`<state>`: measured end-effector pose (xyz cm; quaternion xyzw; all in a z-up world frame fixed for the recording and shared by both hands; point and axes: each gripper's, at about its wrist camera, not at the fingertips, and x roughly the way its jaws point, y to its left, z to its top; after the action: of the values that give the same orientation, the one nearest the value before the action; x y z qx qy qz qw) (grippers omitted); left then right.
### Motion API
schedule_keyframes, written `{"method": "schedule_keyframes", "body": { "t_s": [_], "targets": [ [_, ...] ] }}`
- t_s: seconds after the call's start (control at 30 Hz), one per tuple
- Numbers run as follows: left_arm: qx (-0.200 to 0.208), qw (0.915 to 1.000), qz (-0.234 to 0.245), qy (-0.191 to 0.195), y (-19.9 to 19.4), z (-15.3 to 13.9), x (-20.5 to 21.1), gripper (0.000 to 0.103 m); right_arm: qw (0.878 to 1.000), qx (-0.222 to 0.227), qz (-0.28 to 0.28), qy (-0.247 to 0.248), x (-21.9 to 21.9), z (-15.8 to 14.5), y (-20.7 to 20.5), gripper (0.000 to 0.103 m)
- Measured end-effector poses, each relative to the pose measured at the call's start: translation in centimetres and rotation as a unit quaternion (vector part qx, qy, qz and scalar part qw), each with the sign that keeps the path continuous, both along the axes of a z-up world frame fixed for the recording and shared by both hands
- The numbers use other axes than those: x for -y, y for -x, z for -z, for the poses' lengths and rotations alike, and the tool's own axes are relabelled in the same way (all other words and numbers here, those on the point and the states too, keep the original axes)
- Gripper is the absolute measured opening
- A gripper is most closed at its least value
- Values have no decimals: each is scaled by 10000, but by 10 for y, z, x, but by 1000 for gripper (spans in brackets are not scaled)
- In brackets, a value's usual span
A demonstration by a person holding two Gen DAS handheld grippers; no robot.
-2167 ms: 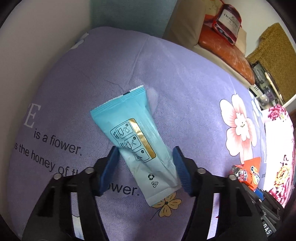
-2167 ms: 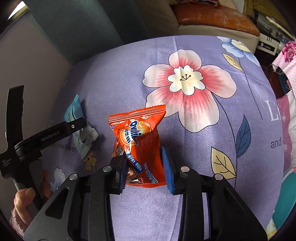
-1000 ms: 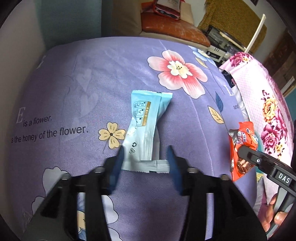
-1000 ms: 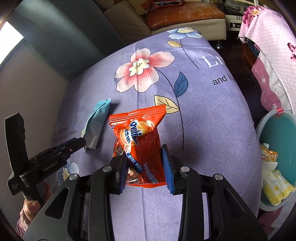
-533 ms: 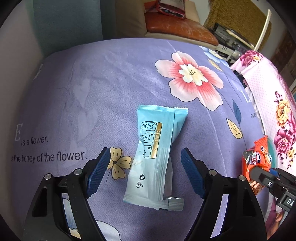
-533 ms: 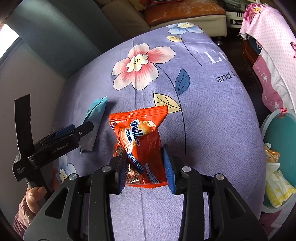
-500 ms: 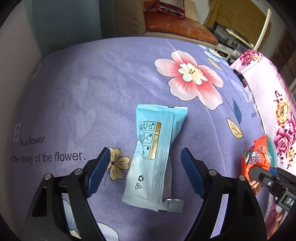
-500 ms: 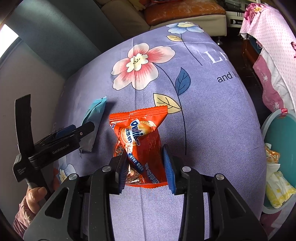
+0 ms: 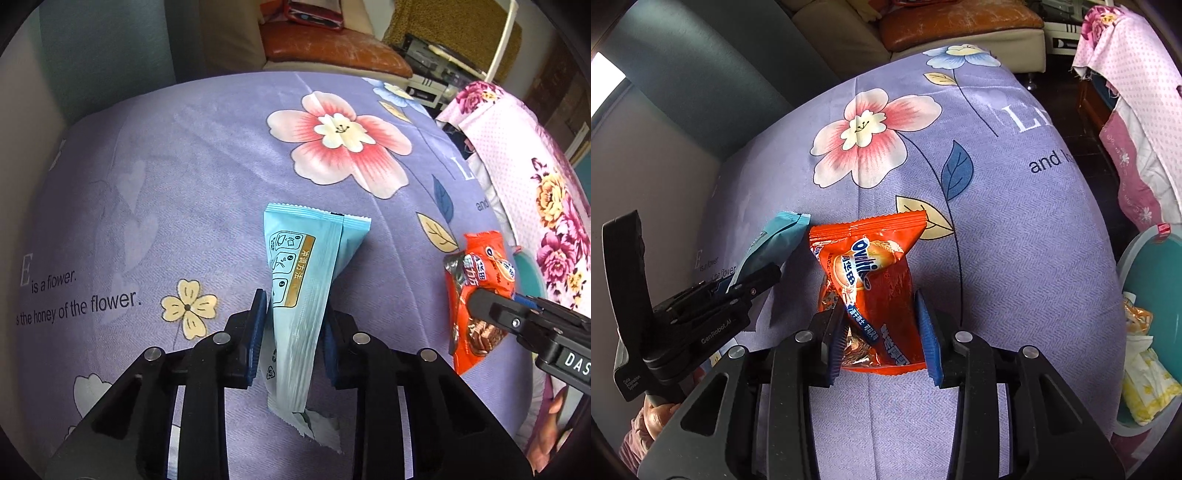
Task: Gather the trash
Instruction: 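Lift and carry both wrappers over the teal bin, then open the left tool to drop the light blue wrapper into the bin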
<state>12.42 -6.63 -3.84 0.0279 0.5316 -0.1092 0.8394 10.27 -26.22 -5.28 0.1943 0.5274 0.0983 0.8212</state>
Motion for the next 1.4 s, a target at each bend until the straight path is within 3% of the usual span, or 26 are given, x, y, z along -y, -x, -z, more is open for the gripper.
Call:
{"method": "schedule_keyframes", "body": {
  "t_s": [0.5,0.9,1.27,1.37,1.4],
  "targets": [
    [30,9962,869,97,48,-23,97,28,9960,286,832,-164,86,-17,63,35],
    [-27,9845,1752,-4,91,-20,213,28,9831,467,1743,-308,189,-15,131,35],
    [-208,9737,2263,-153,108,-6,288,28,9687,382,2427,-363,260,3,168,35],
    [-233,9719,2334,-200,110,-2,302,34,9662,352,2526,-378,271,7,173,35],
    [-226,9715,2351,-206,111,-1,304,42,9657,339,2544,-387,273,8,173,35]
  ]
}}
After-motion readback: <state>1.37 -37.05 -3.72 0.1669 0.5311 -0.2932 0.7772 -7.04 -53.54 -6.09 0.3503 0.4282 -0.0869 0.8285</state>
